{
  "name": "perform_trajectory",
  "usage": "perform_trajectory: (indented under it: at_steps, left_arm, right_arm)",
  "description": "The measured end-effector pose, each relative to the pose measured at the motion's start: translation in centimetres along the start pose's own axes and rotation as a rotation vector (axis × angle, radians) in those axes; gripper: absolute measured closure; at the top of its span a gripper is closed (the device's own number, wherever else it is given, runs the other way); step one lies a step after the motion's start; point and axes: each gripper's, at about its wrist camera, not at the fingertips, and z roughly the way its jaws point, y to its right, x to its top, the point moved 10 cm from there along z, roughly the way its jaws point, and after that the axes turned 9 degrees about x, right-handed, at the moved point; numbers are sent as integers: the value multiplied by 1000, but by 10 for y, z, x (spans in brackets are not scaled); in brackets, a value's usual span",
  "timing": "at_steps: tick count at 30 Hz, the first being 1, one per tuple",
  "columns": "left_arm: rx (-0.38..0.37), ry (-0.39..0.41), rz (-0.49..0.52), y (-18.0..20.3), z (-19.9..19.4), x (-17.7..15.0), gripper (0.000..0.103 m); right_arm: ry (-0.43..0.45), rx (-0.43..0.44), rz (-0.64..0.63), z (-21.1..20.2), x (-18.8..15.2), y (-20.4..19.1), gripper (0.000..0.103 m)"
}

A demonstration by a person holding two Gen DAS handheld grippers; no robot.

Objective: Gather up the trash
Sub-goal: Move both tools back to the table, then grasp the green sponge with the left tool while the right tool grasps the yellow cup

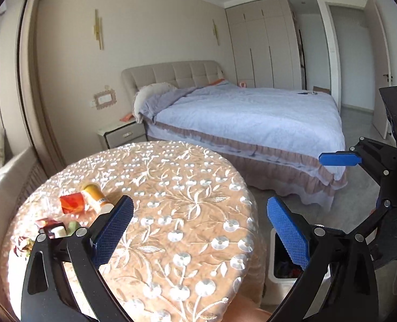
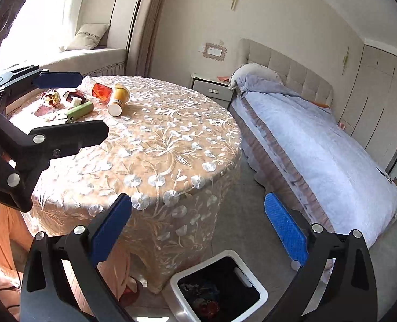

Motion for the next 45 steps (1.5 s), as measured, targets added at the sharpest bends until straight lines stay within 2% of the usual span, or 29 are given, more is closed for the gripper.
perform_trajectory:
  at_steps: [9, 18, 22, 26, 31, 34, 39, 41, 45]
  left_arm:
    - [103, -56, -83, -67, 0, -21, 5]
    - [201, -144, -197, -138, 20, -45, 5]
    - [194, -214, -255, -167, 40, -63, 5]
    - [180, -242, -311, -192, 53, -73, 5]
    - [184, -275, -317, -208, 67, -79, 6]
    - [177, -312, -308, -210, 77, -87, 9]
    - [146, -388, -299, -204, 97, -100, 30]
    - [147, -417, -294, -203, 105, -105, 35]
    - [139, -470, -302, -204, 120, -111, 37]
  right_arm:
    - [49, 66, -28, 27, 46, -39, 4]
    - [33, 101, -61, 80, 80, -78, 4]
    - [11, 106, -102, 110, 93, -93, 4]
    - [-30, 111, -105, 148, 103, -98, 4]
    - [-88, 132, -83, 197, 115, -96, 4]
    - [-125, 178, -44, 225, 123, -94, 4]
    - [-166, 231, -48, 255, 133, -108, 4]
    - [-190, 256, -58, 265, 133, -116, 9]
    - [-249, 297, -63, 282, 133, -128, 27]
